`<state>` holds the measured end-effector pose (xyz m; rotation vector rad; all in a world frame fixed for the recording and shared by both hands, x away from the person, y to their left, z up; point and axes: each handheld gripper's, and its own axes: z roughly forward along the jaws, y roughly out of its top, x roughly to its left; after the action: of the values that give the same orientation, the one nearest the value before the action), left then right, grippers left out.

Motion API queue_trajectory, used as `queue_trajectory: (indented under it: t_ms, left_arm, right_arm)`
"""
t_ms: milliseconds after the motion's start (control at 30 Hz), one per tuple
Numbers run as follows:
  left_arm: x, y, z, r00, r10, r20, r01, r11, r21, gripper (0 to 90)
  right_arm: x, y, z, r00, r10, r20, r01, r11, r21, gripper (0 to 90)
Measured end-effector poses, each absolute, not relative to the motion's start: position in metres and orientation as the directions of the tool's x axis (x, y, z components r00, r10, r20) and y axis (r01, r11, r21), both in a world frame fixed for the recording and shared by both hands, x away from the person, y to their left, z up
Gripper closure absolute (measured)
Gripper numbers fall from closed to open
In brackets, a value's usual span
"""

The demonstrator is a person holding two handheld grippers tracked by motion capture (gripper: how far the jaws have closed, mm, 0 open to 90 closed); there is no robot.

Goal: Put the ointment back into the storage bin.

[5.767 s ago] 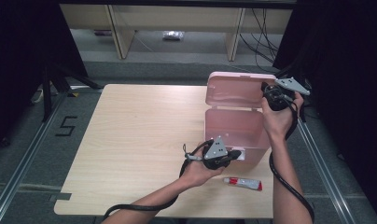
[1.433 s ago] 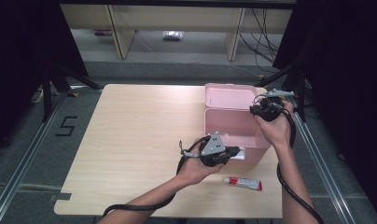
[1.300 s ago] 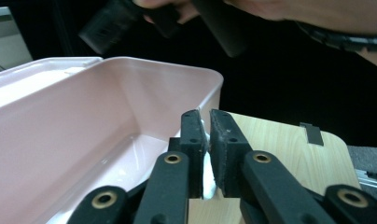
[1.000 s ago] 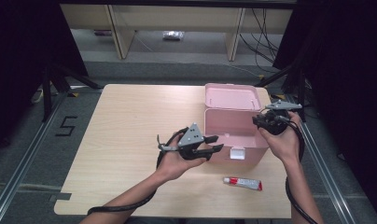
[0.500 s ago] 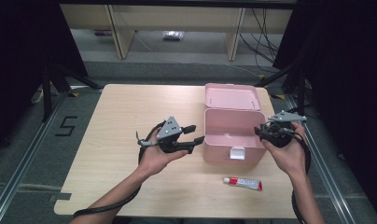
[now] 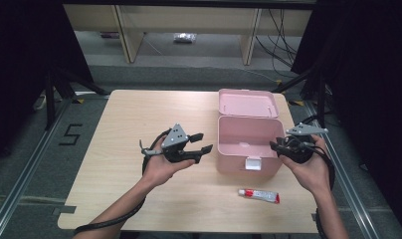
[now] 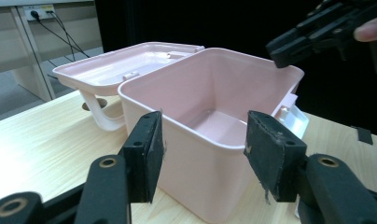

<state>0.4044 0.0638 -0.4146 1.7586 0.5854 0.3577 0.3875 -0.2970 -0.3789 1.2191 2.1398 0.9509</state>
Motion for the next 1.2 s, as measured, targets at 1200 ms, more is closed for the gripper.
queue_trajectory:
  t_ms: [1200]
  left_arm:
    - [0.395,0.087,-0.420,0.803,0.594,-0.047,0.201,-0.196,0.960,45.3]
  right_arm:
    - [0.345,-0.283,-0.395,-0.691,0.720,-0.069,0.528,0.567,0.632,65.4]
